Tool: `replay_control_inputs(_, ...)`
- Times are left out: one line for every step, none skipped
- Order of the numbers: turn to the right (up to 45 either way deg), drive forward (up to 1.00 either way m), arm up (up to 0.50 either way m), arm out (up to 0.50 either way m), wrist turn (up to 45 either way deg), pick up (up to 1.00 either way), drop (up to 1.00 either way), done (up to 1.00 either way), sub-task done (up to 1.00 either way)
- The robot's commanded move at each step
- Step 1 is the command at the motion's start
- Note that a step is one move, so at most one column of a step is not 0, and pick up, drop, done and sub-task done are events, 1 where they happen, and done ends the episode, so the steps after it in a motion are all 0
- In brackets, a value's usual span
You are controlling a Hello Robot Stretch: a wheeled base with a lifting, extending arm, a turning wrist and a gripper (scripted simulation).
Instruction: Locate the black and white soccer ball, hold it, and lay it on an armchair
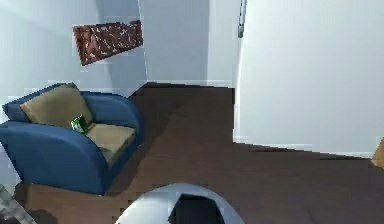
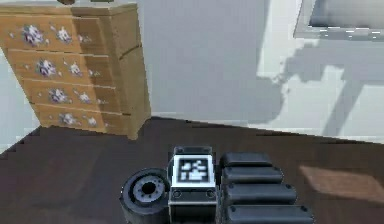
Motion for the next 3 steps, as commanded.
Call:
replay_control_inputs(0.0,1.0,0.0,0.0,0.0,0.0,0.0,0.0,0.0)
replay_control_inputs(0.0,1.0,0.0,0.0,0.0,0.0,0.0,0.0,0.0)
replay_control_inputs(-9.0,0.0,0.0,0.0,0.0,0.0,0.0,0.0,0.0)
